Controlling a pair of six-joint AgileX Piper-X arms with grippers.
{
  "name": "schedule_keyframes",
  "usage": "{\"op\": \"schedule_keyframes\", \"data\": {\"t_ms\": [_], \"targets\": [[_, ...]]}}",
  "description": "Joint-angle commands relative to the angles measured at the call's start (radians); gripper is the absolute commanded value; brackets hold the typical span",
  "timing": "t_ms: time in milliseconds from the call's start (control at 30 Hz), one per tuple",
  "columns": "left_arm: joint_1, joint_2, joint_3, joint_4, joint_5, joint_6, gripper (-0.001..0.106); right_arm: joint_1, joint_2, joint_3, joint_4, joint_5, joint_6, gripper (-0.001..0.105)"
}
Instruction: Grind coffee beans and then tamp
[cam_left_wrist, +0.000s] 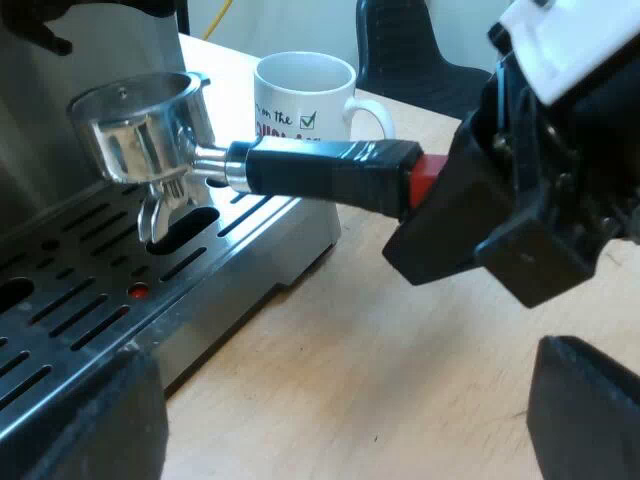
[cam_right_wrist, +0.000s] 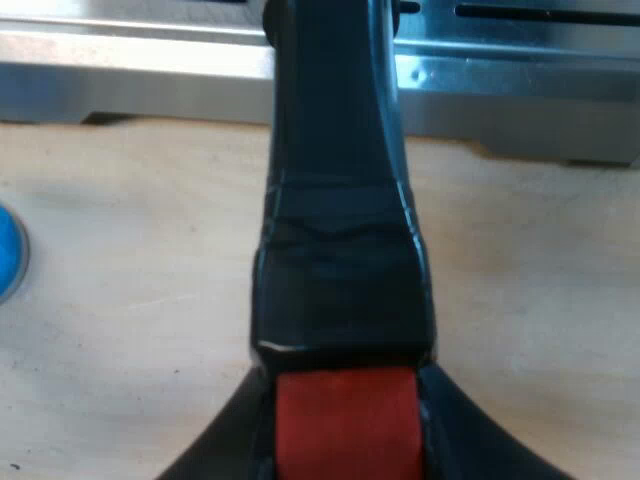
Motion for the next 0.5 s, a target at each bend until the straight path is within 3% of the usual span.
{"op": "schedule_keyframes", "data": {"t_ms": [33, 500], "targets": [[-0.005, -0.003, -0.008, -0.002, 0.016, 0.006, 0.087, 0.021, -0.037, -0.010, -0.013, 0.077, 0.003, 0.000], [-0.005, -0.003, -0.008, -0.002, 0.016, 0.006, 0.087, 0.085, -0.088, -0.005, 0.044, 0.119, 0.015, 0.000]]}}
